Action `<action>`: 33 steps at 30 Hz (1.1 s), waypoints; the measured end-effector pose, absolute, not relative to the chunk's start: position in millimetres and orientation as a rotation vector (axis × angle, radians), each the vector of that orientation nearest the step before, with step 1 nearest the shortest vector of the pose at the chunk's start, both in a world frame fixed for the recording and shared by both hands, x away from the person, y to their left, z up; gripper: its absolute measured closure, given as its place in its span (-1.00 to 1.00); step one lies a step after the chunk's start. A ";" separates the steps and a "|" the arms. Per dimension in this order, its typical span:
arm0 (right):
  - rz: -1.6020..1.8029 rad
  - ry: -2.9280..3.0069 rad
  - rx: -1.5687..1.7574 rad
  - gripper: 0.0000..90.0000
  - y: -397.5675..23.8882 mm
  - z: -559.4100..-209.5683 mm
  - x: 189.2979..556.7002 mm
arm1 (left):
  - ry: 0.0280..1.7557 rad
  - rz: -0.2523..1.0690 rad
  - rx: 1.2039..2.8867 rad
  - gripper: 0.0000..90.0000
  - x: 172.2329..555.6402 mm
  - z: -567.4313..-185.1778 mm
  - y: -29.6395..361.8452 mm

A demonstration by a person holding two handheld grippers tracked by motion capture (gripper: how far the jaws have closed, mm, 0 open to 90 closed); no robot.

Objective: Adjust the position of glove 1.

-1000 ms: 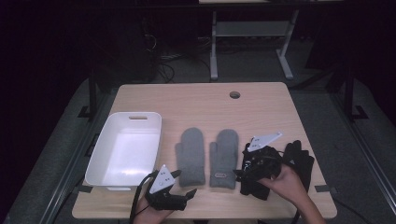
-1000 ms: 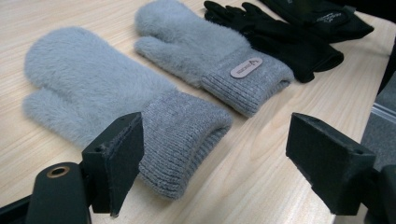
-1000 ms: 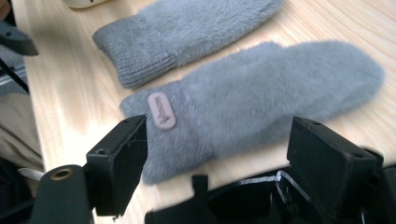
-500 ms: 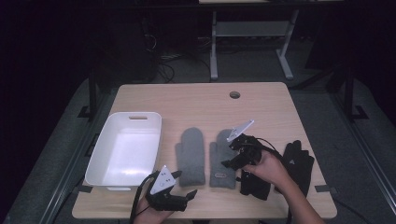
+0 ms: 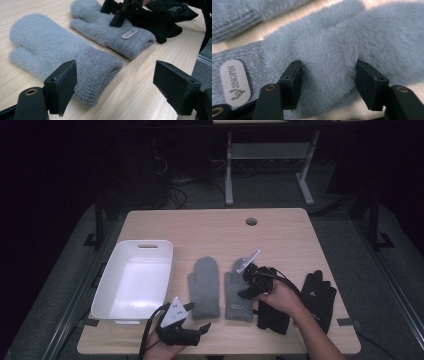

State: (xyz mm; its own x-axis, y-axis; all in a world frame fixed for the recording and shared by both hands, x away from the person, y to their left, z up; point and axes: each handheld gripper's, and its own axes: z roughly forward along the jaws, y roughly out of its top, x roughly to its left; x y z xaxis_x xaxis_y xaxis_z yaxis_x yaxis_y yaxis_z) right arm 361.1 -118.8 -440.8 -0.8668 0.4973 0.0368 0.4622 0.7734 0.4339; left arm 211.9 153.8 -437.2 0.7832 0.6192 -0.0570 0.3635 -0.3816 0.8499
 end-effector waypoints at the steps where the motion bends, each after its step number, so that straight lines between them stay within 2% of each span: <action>1: 0.660 2.881 0.781 -0.02 -118.6 -442.1 361.0 | 0.734 0.336 2.011 -0.58 211.8 -437.3 153.6; 9: 0.619 2.869 0.808 0.44 -116.9 -443.3 356.5 | 0.727 0.353 2.004 -0.57 210.5 -434.5 155.9; 15: 0.635 2.870 0.842 0.69 -118.2 -443.1 355.5 | 0.735 0.344 2.010 -0.57 210.8 -436.3 155.7; 22: 0.737 2.835 0.926 0.82 -128.3 -441.5 351.3 | 0.732 0.349 2.013 -0.57 211.6 -435.9 157.3; 33: 0.863 2.759 0.999 0.84 -141.0 -415.8 341.3 | 0.741 0.352 1.997 -0.57 211.2 -433.5 159.2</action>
